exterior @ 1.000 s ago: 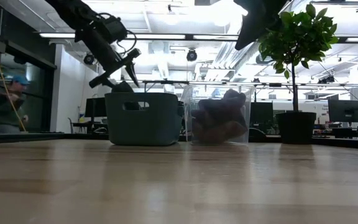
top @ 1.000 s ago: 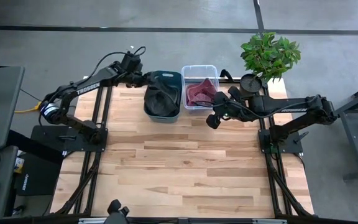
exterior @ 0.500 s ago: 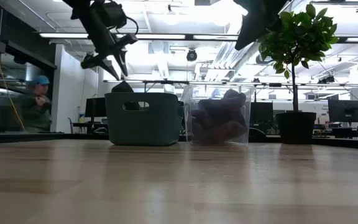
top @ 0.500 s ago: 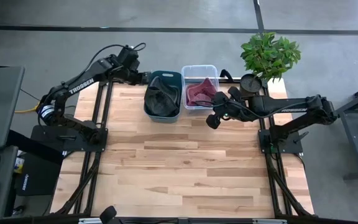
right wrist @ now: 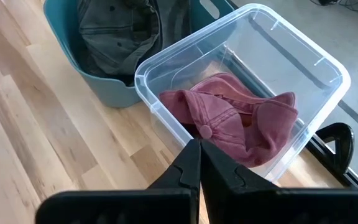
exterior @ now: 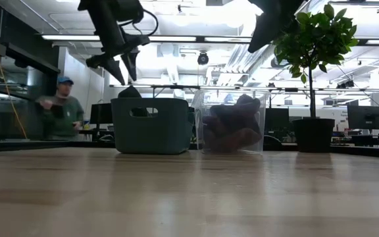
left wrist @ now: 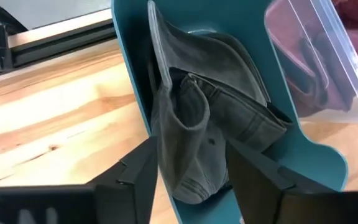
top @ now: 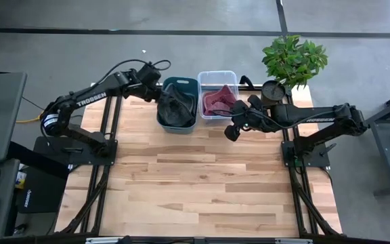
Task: Pick & Place hat
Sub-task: Put the black cap into the blue bin
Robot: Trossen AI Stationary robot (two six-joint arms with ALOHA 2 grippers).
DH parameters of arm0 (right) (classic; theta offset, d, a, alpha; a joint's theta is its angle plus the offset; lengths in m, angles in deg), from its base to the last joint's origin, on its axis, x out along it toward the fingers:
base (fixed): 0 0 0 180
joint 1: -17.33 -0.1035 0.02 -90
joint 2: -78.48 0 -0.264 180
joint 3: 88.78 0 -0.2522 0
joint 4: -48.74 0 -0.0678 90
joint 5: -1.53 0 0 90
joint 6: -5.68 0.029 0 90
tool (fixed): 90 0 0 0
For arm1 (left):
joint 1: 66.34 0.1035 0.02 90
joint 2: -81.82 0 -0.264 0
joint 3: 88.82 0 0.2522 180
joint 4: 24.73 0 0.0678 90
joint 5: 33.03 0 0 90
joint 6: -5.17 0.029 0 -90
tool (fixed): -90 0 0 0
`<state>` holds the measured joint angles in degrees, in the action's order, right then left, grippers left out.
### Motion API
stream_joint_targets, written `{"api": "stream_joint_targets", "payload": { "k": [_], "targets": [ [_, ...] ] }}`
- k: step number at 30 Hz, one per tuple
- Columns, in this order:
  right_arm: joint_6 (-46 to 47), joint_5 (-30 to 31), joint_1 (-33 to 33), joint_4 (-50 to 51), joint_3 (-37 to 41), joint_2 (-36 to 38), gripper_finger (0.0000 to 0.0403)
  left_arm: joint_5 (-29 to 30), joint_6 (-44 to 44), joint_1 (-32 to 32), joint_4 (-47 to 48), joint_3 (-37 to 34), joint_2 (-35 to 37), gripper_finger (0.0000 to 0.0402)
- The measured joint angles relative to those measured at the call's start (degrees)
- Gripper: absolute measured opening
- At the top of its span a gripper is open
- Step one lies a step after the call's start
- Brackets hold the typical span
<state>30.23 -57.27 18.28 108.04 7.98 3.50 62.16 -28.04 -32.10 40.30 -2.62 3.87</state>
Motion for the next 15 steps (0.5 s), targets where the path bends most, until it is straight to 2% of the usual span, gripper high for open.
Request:
{"api": "stream_joint_targets", "payload": {
  "k": [6,15],
  "targets": [
    [-0.1,-0.1,0.0,0.0,0.0,0.0,0.0000,1.2,-0.1,-1.7,0.7,0.0,-0.7,0.0203],
    [-0.5,0.0,-0.4,-0.1,0.0,0.0,0.0000,3.5,-2.0,-2.0,-0.1,0.0,-4.3,0.0206]
  ]
}}
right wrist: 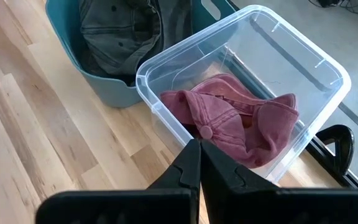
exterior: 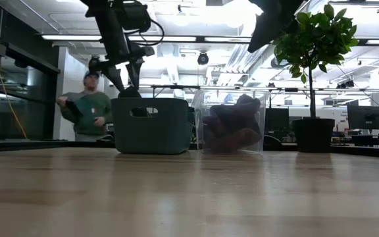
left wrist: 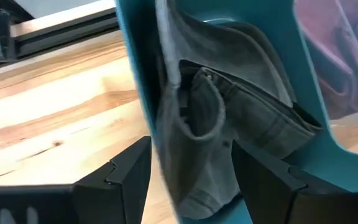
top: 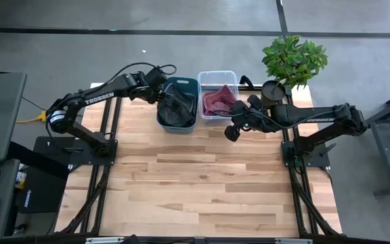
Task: Pick & Place hat
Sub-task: Put the black cap into the blue bin
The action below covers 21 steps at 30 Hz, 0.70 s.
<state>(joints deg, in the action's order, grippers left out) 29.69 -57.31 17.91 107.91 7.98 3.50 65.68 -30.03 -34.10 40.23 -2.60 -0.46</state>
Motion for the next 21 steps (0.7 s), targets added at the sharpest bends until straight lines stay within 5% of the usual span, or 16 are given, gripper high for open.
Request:
{"api": "stream_joint_targets", "payload": {
  "k": [7,15,21],
  "targets": [
    [0.2,0.3,-1.1,-0.1,0.0,0.0,0.0000,-0.8,-1.8,0.0,-0.3,0.0,-2.3,0.0171],
    [0.6,0.5,-2.0,-0.1,0.0,0.0,0.0000,-0.5,-2.9,0.0,-0.1,0.0,-4.2,0.0018],
    [1.0,0.6,-2.1,-0.1,0.0,0.0,0.0000,0.4,-4.1,0.0,-1.5,0.0,-4.2,0.0004]
  ]
}}
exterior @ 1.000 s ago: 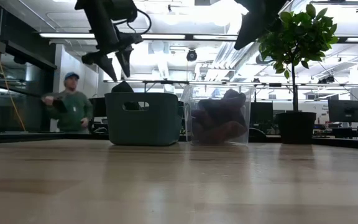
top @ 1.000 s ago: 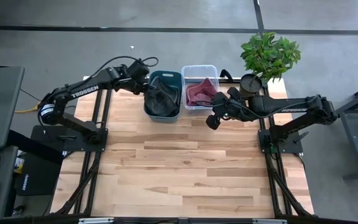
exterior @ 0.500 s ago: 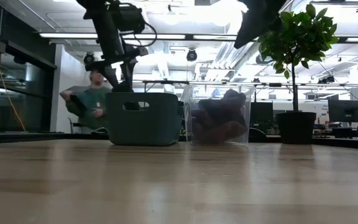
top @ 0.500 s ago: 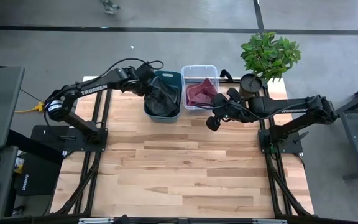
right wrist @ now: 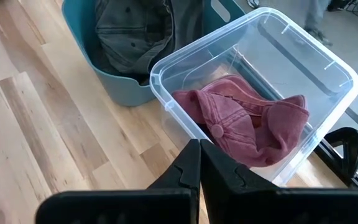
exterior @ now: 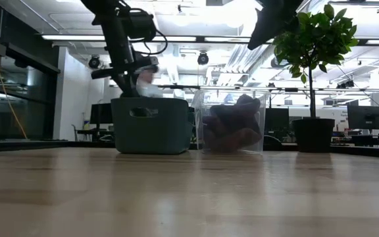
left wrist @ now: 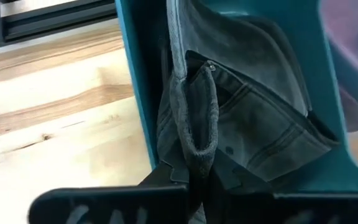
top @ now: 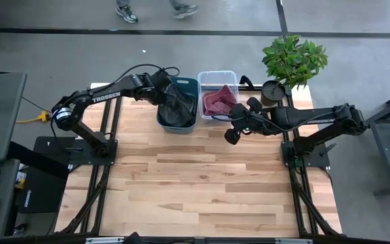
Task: Pick & Place hat
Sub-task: Put the black cap into the blue bin
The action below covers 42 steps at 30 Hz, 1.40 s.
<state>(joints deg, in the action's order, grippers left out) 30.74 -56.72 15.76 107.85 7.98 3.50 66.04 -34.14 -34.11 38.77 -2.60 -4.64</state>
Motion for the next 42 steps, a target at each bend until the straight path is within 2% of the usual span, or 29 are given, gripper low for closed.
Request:
{"api": "stream_joint_targets", "payload": {
  "k": [5,9,14,23,30,36,42],
  "targets": [
    [0.0,0.3,0.0,0.0,0.0,0.0,0.0000,-1.0,-1.6,0.0,-2.9,0.0,1.0,0.0002],
    [0.0,0.3,0.0,0.0,0.0,0.0,0.0000,-4.3,-4.3,0.1,-4.6,0.4,1.3,0.0001],
    [0.0,0.3,0.0,0.0,0.0,0.0,0.0000,-4.6,-5.5,0.0,-5.3,3.5,1.4,0.0001],
    [0.2,0.6,0.0,0.0,0.0,0.0,0.0000,-9.1,-7.7,0.0,-7.6,9.6,1.5,0.0000],
    [0.2,0.8,0.0,0.0,0.0,0.0,0.0000,-10.3,-9.1,0.0,-8.0,9.3,1.4,0.0000],
    [0.2,0.8,0.0,0.0,0.0,0.0,0.0000,-15.4,-8.1,0.0,-11.1,5.6,1.4,0.0000],
    [0.2,0.8,0.0,0.0,0.0,0.0,0.0000,-13.7,-6.8,0.1,-12.0,0.6,1.1,0.0000]
  ]
}}
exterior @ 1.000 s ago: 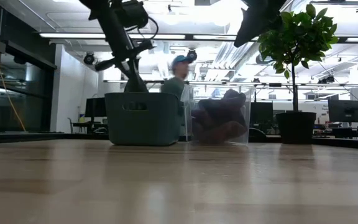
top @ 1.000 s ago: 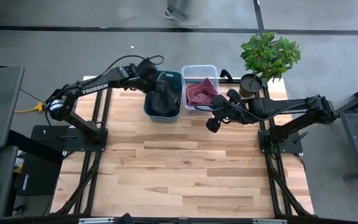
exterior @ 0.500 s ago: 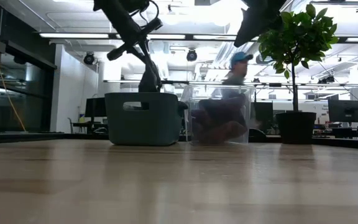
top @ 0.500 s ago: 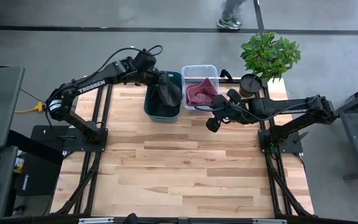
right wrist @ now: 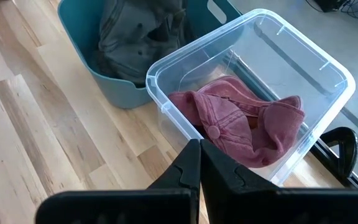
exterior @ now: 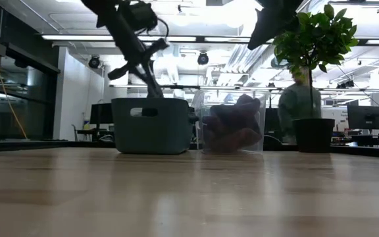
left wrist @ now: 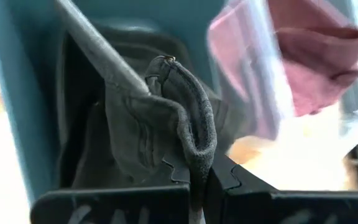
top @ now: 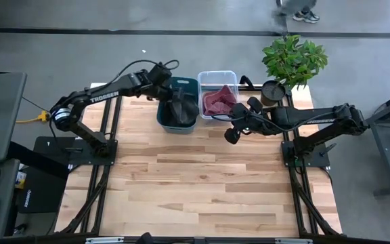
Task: Pick & Place hat
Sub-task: Put the black cap into the blue bin
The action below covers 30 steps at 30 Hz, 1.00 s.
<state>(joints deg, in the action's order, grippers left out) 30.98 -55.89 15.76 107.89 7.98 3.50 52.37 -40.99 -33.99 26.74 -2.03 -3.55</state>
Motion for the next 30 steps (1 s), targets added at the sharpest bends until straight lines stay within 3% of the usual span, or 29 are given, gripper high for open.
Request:
{"api": "stream_joint_targets", "payload": {
  "k": [6,13,20,24,30],
  "targets": [
    [0.1,0.0,0.0,0.0,0.0,0.0,0.0000,-0.7,2.4,0.8,-1.6,-4.3,0.0,0.0000],
    [0.2,-0.1,0.0,0.0,0.0,0.0,0.0000,7.8,2.4,1.1,-0.2,-7.2,-0.1,0.0000],
    [0.4,-0.2,0.0,0.0,0.0,0.0,0.0000,9.6,5.0,1.0,0.6,-7.2,-0.1,0.0010],
    [0.4,-0.2,0.0,0.0,0.0,0.0,0.0000,9.8,6.0,1.0,0.9,-7.2,-0.1,0.0046],
    [0.4,-0.2,0.0,0.0,0.0,0.0,0.0000,13.1,8.5,1.0,1.0,-7.2,-0.1,0.0147]
  ]
}}
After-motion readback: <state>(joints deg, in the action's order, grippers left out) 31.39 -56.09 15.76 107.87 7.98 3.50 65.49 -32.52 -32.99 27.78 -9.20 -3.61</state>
